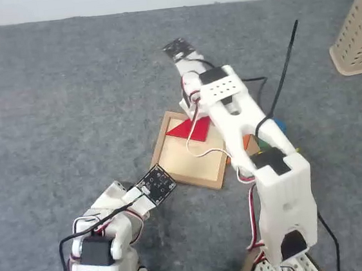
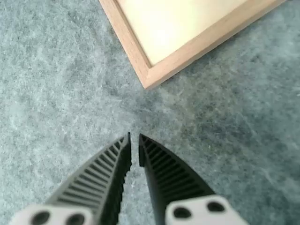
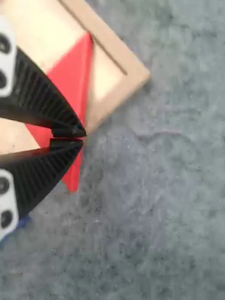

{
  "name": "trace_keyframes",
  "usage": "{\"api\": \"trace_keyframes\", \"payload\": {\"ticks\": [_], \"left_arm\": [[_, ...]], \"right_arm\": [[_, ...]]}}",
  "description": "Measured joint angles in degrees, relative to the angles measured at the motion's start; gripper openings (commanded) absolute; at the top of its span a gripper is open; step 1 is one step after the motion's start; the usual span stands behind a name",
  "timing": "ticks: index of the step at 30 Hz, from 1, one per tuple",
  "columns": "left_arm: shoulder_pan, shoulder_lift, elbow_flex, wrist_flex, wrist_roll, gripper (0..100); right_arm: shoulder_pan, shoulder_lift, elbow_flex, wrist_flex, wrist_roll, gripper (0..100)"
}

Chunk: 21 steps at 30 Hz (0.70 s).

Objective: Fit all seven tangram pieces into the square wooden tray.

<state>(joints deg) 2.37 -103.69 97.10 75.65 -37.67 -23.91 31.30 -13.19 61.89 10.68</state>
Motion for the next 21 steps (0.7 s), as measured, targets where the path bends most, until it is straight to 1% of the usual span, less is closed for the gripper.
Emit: {"api": "trace_keyframes", "payload": {"ticks": [9, 13, 21], "left_arm": [[0.0, 0.0, 0.0, 0.0, 0.0, 3], [0.0, 0.0, 0.0, 0.0, 0.0, 3], [0.0, 0.0, 0.0, 0.0, 0.0, 3]], "right_arm": [[3.1, 0.3, 0.9, 0.0, -1.2, 2.4], [4.0, -2.4, 4.6, 0.0, -1.4, 2.4], [3.5, -9.5, 15.3, -0.8, -1.4, 2.4]]}}
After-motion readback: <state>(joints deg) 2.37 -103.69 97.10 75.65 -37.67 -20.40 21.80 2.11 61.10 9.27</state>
